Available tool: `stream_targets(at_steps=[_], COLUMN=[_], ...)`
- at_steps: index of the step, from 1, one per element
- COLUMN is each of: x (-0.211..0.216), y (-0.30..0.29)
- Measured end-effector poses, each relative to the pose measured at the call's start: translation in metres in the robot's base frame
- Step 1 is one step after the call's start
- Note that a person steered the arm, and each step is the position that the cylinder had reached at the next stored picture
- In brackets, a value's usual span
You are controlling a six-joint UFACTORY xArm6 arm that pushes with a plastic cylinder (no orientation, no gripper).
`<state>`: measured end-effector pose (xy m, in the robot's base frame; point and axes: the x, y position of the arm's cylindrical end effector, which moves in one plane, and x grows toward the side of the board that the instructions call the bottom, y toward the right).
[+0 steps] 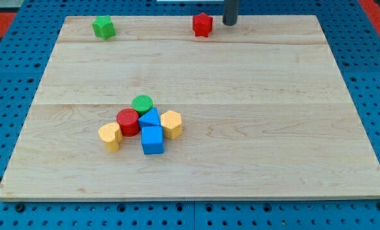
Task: Push the red star towards left and down
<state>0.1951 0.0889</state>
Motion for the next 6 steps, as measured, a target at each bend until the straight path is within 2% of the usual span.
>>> stream_targets(at_steps=[2,3,4,6], x=[0.006,0.004,0.023,0.135], y=[-0.05,-0.045,0.008,0.024])
